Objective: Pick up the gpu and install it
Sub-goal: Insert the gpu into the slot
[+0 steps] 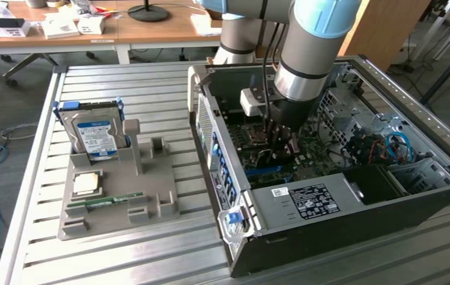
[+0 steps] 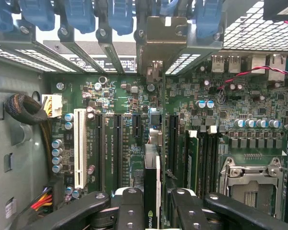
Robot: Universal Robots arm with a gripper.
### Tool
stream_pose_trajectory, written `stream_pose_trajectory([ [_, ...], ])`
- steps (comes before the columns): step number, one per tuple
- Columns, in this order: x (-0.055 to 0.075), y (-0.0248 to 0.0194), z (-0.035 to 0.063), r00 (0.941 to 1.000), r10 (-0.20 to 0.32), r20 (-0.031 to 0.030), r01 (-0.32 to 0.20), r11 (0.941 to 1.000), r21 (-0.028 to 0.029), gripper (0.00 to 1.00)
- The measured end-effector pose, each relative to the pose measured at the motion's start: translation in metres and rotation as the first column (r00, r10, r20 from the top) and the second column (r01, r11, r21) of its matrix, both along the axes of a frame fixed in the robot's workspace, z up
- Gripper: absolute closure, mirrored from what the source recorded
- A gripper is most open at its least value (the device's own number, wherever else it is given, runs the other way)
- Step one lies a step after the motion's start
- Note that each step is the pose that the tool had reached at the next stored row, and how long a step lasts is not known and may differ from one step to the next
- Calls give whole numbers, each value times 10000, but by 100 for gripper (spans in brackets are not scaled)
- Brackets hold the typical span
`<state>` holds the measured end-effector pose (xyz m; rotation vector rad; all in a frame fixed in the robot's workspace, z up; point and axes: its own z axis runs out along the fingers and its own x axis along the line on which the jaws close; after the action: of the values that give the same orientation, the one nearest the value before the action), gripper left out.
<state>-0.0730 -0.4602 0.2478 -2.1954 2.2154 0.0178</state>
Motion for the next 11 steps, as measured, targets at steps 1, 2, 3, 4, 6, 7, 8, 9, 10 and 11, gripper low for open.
stream_pose_trajectory([
  [1, 0, 0, 0, 10000, 0, 0, 0, 10000, -1, 73],
  [2, 0, 0, 0, 10000, 0, 0, 0, 10000, -1, 73],
  [3, 0, 0, 0, 10000, 0, 0, 0, 10000, -1, 73],
  [4, 0, 0, 0, 10000, 0, -1, 0, 10000, -1, 73],
  [6, 0, 0, -1, 10000, 1, 0, -1, 10000, -1, 73],
  [7, 0, 1, -9, 10000, 1, 2, -1, 10000, 4, 73],
  [8, 0, 0, -13, 10000, 1, 0, -1, 10000, 0, 73],
  [9, 0, 0, -18, 10000, 1, -3, -1, 10000, -3, 73],
  [10, 0, 0, -26, 10000, 1, 1, -1, 10000, 1, 73],
  [11, 0, 0, -31, 10000, 0, 0, 0, 10000, 0, 73],
])
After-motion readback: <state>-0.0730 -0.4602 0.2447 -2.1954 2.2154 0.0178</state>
